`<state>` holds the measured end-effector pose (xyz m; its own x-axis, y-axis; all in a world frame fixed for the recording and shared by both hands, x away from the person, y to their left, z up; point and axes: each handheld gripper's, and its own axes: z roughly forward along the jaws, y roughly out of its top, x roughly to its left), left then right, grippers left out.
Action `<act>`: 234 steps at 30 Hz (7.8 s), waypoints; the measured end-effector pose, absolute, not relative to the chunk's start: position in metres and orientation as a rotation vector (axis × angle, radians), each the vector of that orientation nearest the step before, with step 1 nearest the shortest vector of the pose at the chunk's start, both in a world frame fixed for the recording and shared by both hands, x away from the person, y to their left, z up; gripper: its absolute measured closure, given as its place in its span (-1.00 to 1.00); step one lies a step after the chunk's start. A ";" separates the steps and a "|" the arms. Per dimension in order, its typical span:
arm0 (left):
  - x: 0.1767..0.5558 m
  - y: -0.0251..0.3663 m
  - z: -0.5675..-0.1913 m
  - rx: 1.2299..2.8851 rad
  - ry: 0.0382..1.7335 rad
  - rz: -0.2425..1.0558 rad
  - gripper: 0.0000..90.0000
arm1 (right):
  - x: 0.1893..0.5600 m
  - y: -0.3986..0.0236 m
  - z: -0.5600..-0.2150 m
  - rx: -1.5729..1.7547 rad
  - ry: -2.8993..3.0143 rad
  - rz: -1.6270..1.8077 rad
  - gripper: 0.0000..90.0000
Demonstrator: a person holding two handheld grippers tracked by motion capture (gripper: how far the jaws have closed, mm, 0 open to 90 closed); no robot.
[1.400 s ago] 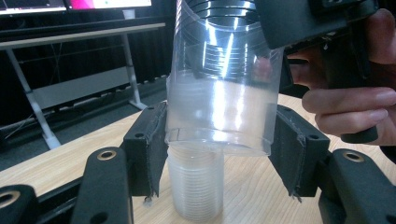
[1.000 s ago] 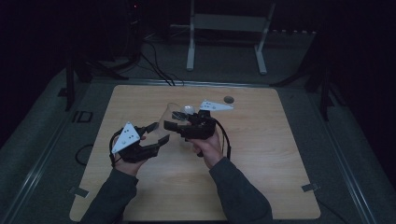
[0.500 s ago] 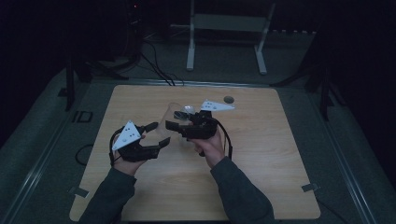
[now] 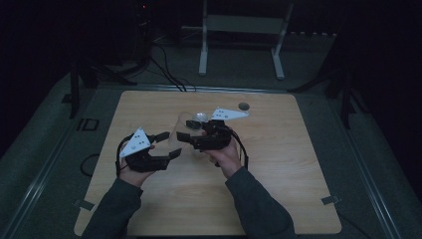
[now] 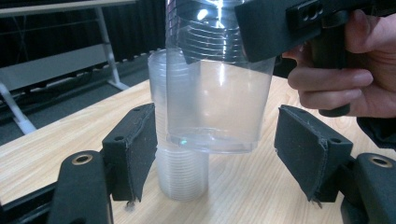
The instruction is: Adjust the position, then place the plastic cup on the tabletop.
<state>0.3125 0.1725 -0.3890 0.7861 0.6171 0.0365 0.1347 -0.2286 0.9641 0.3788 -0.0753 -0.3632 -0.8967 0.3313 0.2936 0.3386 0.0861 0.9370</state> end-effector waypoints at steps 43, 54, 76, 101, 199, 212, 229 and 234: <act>0.317 0.165 -0.397 1.838 0.575 0.439 -0.09 | 0.369 -0.071 -0.361 -0.576 -2.497 -1.900 -0.38; 0.318 0.163 -0.401 1.790 0.586 0.433 -0.09 | 0.369 -0.072 -0.363 -0.609 -2.378 -1.995 -0.45; 0.319 0.162 -0.403 1.787 0.594 0.415 -0.21 | 0.367 -0.074 -0.360 -0.608 -2.410 -2.025 -0.37; 0.319 0.169 -0.399 1.762 0.612 0.440 -0.34 | 0.367 -0.087 -0.361 -0.685 -2.530 -2.026 -0.36; 0.321 0.175 -0.399 1.745 0.648 0.464 -0.32 | 0.359 -0.161 -0.428 -0.929 -2.658 -1.941 -0.36; 0.321 0.175 -0.400 1.748 0.647 0.464 -0.32 | 0.360 -0.163 -0.439 -0.945 -2.655 -1.930 -0.36; 0.321 0.175 -0.400 1.749 0.648 0.465 -0.31 | 0.362 -0.167 -0.453 -0.979 -2.653 -1.913 -0.36; 0.321 0.175 -0.400 1.749 0.648 0.464 -0.31 | 0.363 -0.167 -0.455 -0.979 -2.653 -1.910 -0.36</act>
